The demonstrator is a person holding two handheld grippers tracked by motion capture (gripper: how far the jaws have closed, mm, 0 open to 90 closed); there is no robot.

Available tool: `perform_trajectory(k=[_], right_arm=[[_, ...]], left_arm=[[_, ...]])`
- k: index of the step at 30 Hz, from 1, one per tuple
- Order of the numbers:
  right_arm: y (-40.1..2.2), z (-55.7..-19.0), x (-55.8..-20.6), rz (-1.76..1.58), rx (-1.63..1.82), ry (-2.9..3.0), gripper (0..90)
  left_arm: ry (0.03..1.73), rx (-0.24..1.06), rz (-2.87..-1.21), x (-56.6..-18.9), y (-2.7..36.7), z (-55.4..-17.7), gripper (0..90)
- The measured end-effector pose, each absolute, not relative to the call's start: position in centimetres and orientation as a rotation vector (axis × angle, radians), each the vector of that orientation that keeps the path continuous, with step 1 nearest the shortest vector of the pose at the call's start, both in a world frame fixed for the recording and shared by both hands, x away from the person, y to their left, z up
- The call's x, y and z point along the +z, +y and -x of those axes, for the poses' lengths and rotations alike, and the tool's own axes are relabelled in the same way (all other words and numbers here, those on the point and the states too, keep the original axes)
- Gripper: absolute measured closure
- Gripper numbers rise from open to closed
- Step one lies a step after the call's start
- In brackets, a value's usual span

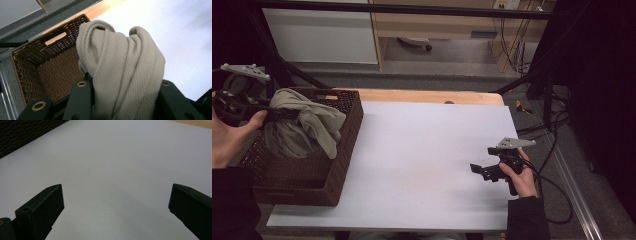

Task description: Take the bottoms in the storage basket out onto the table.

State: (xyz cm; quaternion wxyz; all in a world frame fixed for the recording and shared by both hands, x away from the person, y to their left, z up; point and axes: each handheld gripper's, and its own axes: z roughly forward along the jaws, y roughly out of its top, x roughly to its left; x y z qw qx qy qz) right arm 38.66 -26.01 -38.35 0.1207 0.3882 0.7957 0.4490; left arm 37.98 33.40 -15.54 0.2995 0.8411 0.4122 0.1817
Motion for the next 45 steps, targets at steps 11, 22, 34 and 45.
perform_trajectory(k=[11, 22, 34, 45], right_arm=[[-26.0, -38.7, -38.3, -1.134, 1.311, 2.325, 0.7], [-26.0, -38.6, -38.3, -1.133, 1.313, 2.324, 0.7], [-26.1, -38.6, -38.3, -1.133, 1.312, 2.325, 0.7], [-26.1, -38.6, -38.3, -1.131, 1.312, 2.326, 0.7]], left_arm=[[1.066, 0.479, -2.237, -15.2, 32.5, -38.0, 63.1], [1.038, 0.472, -2.243, -14.9, 31.4, -38.1, 63.1], [1.001, 0.463, -2.253, -14.8, 30.1, -38.4, 63.1], [0.967, 0.457, -2.266, -14.6, 28.9, -38.6, 63.1]])
